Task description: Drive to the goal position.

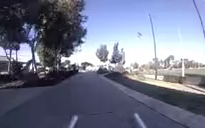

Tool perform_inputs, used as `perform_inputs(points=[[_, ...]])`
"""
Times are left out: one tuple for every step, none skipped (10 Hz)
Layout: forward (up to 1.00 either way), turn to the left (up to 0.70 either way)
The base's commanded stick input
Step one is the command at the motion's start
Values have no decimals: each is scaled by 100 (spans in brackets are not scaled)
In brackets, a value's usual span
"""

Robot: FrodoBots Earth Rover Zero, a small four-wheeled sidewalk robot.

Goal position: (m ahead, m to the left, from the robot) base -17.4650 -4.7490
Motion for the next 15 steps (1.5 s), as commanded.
perform_inputs(points=[[100,27],[100,27],[100,27],[100,27],[100,27],[100,27],[100,27],[100,27],[100,27],[100,0],[100,0],[100,0],[100,0],[100,0],[100,0]])
